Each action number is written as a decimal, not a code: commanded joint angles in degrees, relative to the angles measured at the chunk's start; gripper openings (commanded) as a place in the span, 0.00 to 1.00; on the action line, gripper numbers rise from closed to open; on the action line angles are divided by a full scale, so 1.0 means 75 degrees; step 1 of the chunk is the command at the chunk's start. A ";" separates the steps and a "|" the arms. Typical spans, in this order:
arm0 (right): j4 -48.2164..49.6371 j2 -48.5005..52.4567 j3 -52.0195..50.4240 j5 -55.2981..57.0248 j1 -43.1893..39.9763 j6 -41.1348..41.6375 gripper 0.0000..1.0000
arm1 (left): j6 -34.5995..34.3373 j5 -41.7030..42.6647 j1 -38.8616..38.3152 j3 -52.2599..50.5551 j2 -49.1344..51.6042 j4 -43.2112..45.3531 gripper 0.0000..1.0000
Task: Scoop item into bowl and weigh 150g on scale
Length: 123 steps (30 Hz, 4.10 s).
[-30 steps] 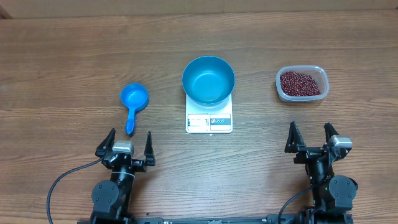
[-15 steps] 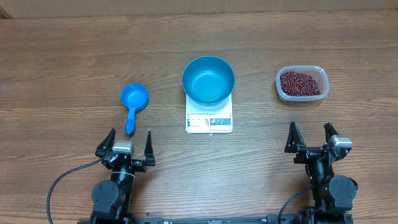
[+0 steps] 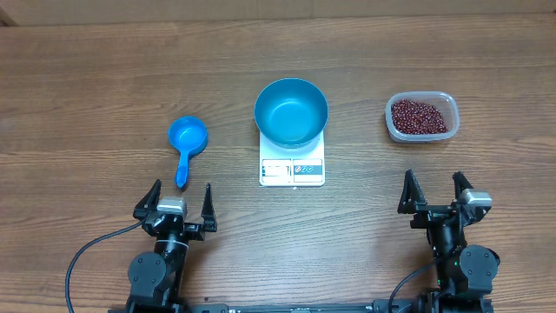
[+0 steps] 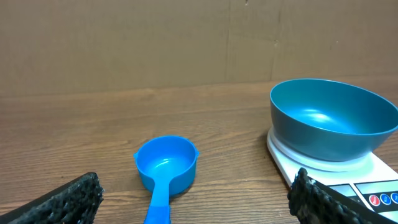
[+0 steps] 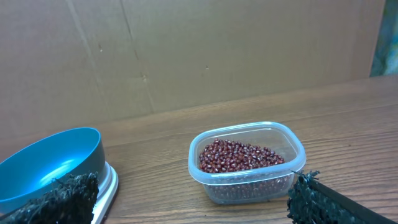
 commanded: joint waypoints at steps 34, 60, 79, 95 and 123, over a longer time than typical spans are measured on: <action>0.0035 -0.0076 -0.0076 0.0067 -0.0044 0.0061 1.00 | 0.0114 0.0061 -0.0047 -0.0026 -0.0050 0.0009 1.00; 0.0038 -0.0076 -0.0076 0.0067 -0.0044 0.0058 1.00 | -0.0670 0.0994 -0.0047 0.8667 0.4721 -0.6691 1.00; 0.0038 -0.0076 -0.0076 0.0067 -0.0044 0.0061 1.00 | 0.0615 0.1483 -0.0044 1.2517 1.1296 -0.9938 0.19; 0.0038 -0.0076 -0.0076 0.0067 -0.0044 0.0058 1.00 | 0.2226 0.3144 0.2550 0.9486 1.1517 -0.8055 0.93; 0.0038 -0.0076 -0.0076 0.0067 -0.0044 0.0058 1.00 | 0.2430 0.2821 0.2541 0.7851 1.3097 -0.4118 0.67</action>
